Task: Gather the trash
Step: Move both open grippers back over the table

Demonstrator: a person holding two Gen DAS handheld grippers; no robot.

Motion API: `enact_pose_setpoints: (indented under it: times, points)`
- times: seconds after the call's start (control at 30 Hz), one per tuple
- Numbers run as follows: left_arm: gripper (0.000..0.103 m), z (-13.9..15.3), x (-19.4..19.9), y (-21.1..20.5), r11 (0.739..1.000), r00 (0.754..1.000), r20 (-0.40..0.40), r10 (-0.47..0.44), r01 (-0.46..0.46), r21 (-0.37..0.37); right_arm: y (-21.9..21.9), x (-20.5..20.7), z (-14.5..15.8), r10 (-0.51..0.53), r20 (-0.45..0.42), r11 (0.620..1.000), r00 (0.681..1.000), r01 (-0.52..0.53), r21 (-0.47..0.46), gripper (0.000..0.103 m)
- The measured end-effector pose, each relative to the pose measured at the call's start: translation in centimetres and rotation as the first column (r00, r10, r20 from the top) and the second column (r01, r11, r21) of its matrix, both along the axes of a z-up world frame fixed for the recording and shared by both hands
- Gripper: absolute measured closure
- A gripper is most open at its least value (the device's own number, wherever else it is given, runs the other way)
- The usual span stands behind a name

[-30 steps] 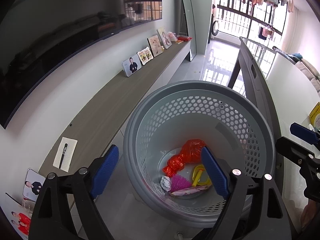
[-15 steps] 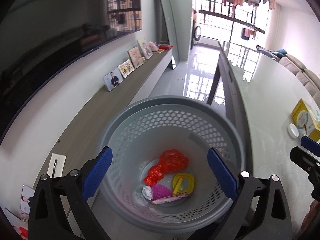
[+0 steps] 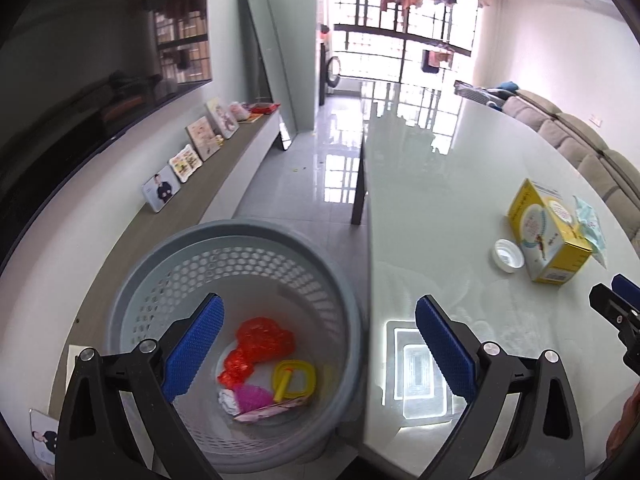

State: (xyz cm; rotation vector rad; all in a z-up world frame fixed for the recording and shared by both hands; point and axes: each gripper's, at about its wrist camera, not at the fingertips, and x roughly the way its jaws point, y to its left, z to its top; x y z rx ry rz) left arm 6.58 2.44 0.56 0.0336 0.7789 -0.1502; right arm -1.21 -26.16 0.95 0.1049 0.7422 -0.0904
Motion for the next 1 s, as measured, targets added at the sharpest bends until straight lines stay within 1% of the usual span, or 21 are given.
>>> enact_pose_setpoints:
  times: [0.23,0.47,0.73,1.0]
  points:
    - [0.008,-0.1,0.1,-4.7,0.996,0.996,-0.007,-0.087,0.087,0.006,-4.8,-2.1,0.5,-0.111,0.023,0.994,0.994,0.111,-0.002,0.03]
    - [0.008,0.6,0.2,-8.6,0.988,0.988,0.005,-0.155,0.155,-0.002,-7.6,-2.6,0.7,-0.17,0.027,0.985,0.985,0.17,0.004,0.03]
    - [0.008,1.3,0.2,-11.6,0.979,0.978,0.02,-0.206,0.206,0.004,-7.9,-1.9,0.8,-0.193,0.031,0.981,0.981,0.192,0.016,0.03]
    - [0.008,1.4,0.7,-11.9,0.98,0.98,0.016,-0.199,0.199,0.002,-8.5,-1.3,0.8,-0.194,0.032,0.981,0.98,0.193,0.026,0.03]
